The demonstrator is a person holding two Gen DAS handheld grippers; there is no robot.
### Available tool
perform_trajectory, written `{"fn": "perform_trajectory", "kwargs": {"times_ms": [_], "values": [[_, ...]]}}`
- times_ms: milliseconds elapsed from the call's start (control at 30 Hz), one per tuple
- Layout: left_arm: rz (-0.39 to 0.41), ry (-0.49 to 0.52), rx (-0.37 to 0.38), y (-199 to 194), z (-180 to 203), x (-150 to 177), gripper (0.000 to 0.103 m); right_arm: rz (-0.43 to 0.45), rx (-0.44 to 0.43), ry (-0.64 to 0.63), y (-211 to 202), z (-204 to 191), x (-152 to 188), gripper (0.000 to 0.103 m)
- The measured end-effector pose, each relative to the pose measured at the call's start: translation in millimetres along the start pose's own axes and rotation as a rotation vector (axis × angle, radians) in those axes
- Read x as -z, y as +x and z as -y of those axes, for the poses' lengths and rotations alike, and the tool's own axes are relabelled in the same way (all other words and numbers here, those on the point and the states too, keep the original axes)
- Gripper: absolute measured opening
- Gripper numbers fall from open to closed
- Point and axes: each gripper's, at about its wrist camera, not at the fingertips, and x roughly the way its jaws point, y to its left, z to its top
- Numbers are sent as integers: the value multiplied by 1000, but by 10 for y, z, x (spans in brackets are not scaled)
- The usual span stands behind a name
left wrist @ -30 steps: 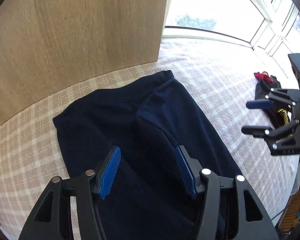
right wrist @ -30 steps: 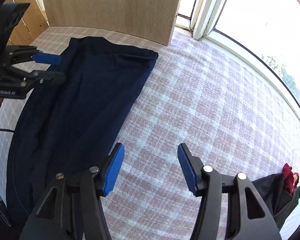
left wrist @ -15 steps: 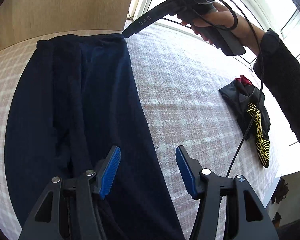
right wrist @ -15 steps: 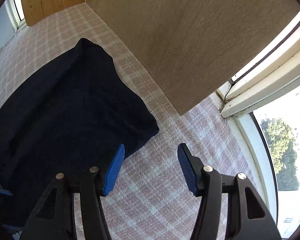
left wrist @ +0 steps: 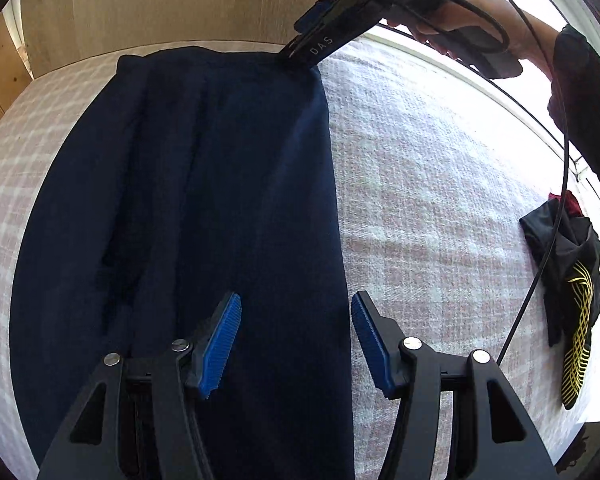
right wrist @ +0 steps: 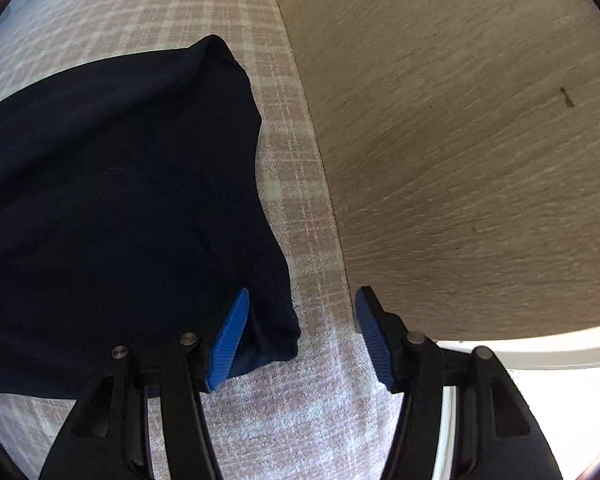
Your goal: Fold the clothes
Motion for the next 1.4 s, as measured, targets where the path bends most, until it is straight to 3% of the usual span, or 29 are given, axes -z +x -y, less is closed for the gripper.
{"fn": "perform_trajectory", "kwargs": {"times_ms": [167, 300, 500, 667, 767, 833, 967, 1133, 1233, 1400], "values": [[15, 15, -58, 41, 78, -15, 55, 9, 20, -88, 20, -56, -100, 57], [26, -45, -72, 21, 6, -86, 54, 11, 9, -109, 15, -52, -162, 59], [24, 24, -113, 143, 108, -160, 58, 12, -8, -124, 16, -14, -250, 63], [33, 40, -103, 145, 140, -149, 56, 16, 36, -173, -48, -101, -284, 63], [34, 37, -83, 137, 137, -153, 48, 8, 58, -208, -57, -164, -333, 63], [28, 28, -60, 128, 121, -166, 41, 0, 28, -217, -102, -159, -378, 63], [21, 6, -21, 120, 88, -179, 38, 2, -98, -194, -261, -74, -449, 63], [26, 6, -16, 125, 123, -169, 38, 13, -122, -195, -463, 34, -497, 63], [26, 1, -6, 129, 115, -176, 38, 18, -198, -182, -493, 77, -18, 63], [27, 3, -2, 134, 155, -171, 38, -54, -182, -244, -241, -136, 30, 63]]}}
